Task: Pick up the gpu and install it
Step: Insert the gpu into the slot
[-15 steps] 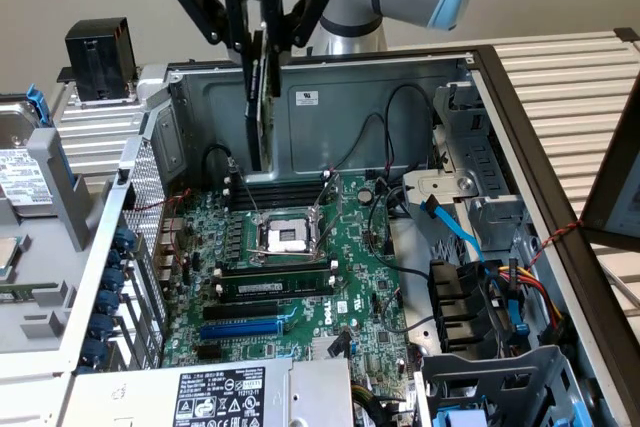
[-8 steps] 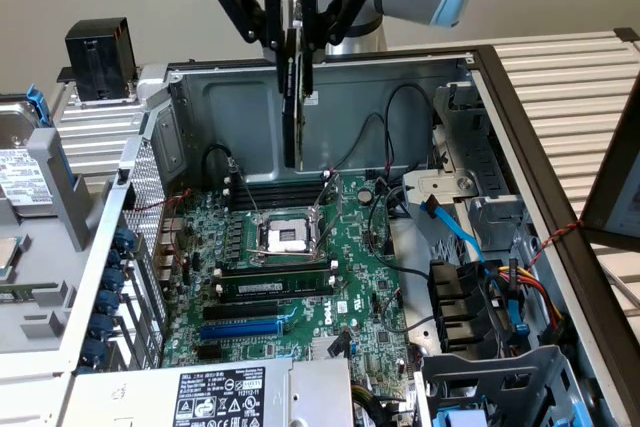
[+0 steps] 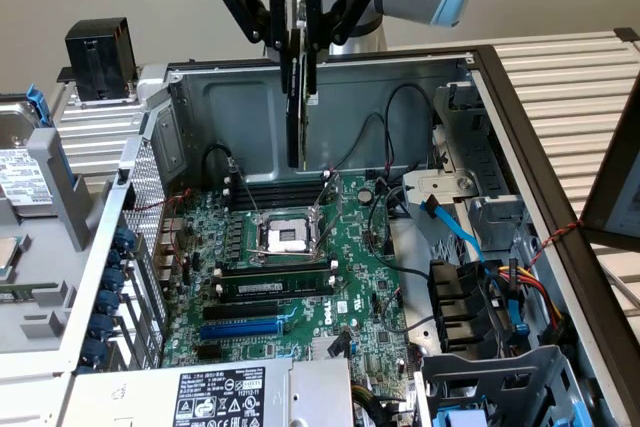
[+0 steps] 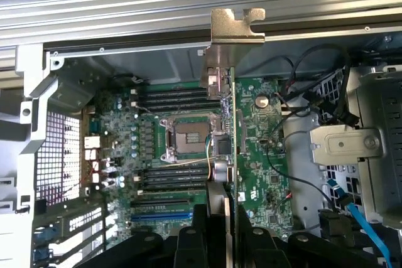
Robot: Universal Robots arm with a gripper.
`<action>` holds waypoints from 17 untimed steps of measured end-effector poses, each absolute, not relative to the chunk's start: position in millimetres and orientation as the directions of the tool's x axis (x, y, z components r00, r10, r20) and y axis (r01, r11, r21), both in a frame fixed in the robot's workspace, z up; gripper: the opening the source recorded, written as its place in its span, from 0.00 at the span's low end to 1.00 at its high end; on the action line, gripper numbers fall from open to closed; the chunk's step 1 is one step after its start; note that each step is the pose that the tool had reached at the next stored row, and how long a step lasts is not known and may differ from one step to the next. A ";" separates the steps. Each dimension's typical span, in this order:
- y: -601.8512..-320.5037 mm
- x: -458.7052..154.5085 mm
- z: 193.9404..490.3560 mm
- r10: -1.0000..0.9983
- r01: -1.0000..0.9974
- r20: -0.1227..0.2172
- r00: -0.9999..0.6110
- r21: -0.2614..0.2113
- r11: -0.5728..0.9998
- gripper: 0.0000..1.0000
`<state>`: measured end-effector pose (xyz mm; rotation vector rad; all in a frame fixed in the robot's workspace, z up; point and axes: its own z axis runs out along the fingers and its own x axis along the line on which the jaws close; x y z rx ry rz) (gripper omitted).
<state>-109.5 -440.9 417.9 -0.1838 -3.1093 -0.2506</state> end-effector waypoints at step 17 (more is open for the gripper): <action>-440.5 -109.5 416.3 -0.018 -0.014 0.025 -1.000 0.159 0.987 0.28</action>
